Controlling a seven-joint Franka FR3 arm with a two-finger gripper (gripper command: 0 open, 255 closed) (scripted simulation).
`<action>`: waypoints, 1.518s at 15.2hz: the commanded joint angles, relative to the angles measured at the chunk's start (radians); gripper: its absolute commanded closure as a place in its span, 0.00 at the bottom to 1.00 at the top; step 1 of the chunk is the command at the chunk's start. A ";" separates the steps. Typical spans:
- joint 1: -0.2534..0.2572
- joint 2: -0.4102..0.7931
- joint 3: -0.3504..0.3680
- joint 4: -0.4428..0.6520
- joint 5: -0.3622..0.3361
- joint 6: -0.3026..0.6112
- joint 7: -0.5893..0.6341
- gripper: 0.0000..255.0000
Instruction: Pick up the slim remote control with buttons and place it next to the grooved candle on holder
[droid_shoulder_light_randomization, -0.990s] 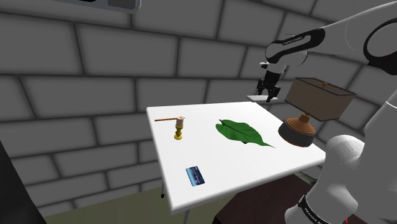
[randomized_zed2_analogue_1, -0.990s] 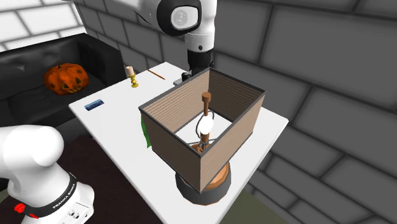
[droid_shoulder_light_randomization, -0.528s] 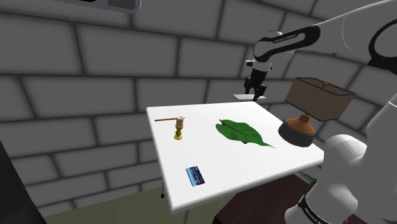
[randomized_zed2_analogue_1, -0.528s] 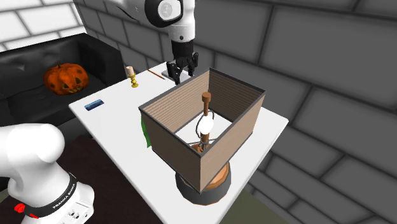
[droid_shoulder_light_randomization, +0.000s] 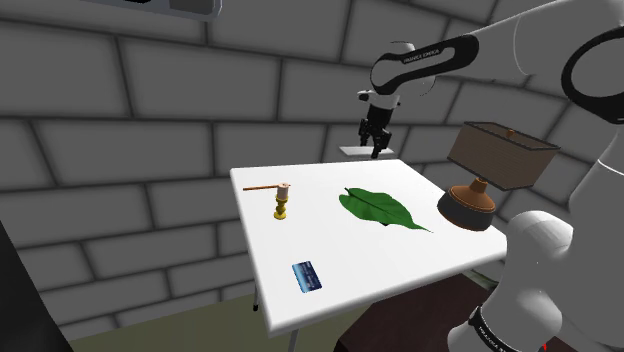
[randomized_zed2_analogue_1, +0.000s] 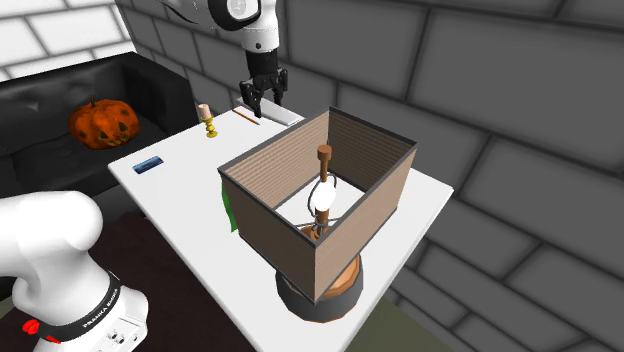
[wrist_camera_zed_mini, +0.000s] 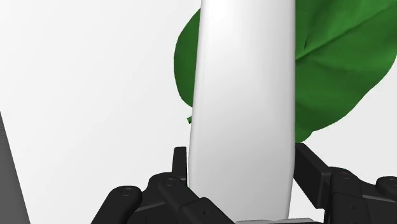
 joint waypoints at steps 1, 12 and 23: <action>0.018 0.034 0.022 0.021 0.031 -0.001 0.029 1.00; 0.053 0.256 0.132 0.245 0.200 -0.075 0.142 1.00; 0.037 0.310 0.158 0.155 0.251 0.051 0.107 1.00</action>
